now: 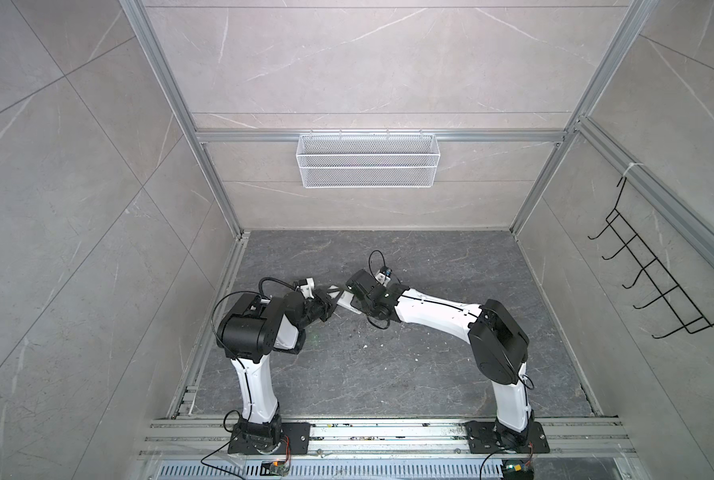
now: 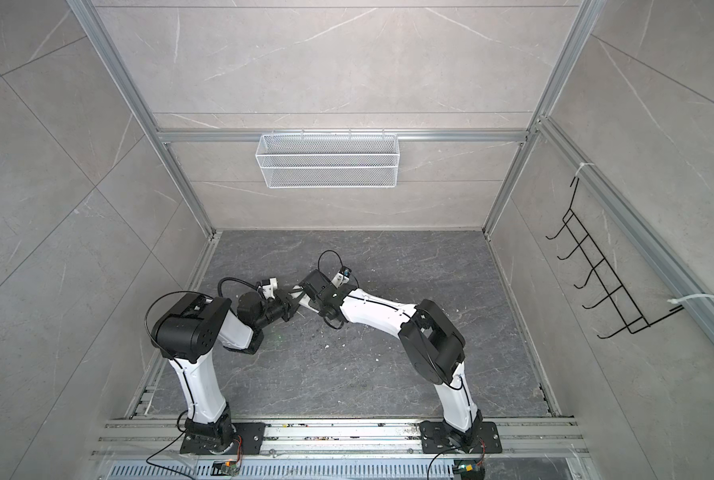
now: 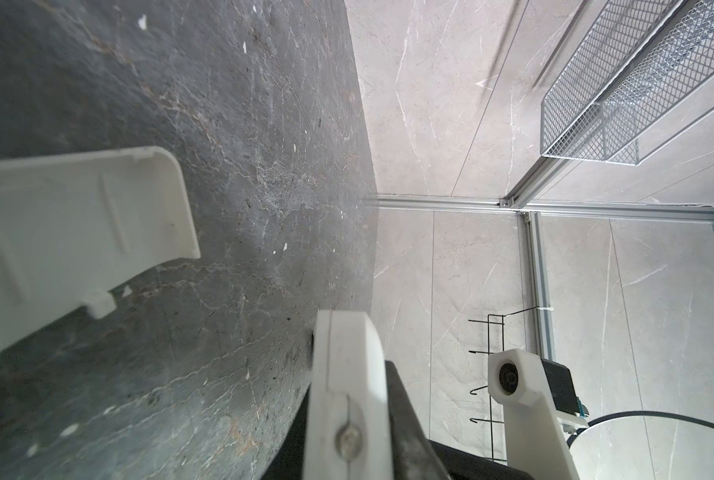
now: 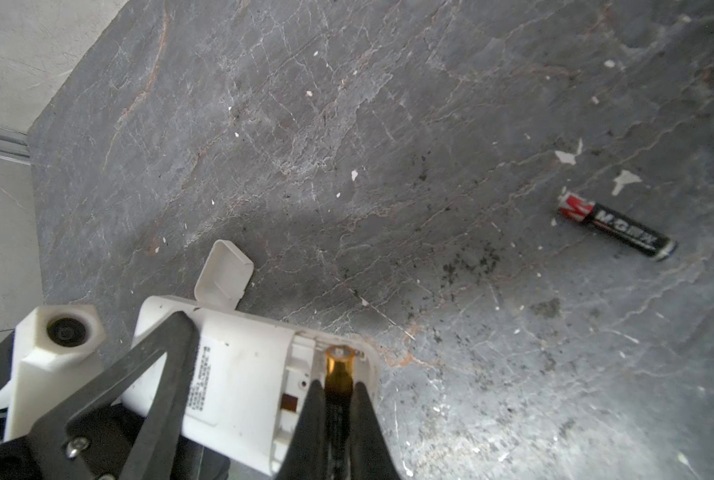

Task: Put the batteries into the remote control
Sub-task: 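Lower the battery into the compartment with the right gripper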

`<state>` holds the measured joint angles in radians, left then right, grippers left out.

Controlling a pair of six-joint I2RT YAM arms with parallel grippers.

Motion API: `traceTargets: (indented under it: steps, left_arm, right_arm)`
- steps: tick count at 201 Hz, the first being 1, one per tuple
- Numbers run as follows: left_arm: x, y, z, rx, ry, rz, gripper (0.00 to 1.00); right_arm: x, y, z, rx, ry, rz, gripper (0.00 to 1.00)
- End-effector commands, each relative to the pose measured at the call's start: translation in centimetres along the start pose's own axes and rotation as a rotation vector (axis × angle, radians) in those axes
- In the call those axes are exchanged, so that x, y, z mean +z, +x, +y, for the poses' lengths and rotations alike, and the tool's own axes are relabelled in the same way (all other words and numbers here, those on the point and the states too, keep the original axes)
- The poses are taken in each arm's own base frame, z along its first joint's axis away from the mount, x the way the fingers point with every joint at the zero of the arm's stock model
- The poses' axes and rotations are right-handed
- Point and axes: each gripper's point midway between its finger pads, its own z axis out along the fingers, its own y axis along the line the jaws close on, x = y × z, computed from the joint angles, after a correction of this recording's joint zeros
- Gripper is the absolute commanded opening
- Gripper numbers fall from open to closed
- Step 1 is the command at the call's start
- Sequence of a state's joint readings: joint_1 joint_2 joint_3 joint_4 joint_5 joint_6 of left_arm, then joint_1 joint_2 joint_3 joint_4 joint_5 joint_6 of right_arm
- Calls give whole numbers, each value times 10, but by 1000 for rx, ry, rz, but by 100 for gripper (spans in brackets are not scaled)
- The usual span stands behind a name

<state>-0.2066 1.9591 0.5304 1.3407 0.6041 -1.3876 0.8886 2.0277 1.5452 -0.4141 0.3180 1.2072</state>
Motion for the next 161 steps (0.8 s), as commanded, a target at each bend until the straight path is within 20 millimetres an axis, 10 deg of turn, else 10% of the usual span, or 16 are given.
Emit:
traceTargets:
  steps: [1, 161]
  left_arm:
    - [-1, -8, -23, 72, 75, -24, 0]
    - [-1, -9, -20, 65, 69, -26, 0]
  right_arm:
    - [5, -1, -4, -28, 34, -7, 0]
    - [9, 18, -6, -20, 23, 30, 0]
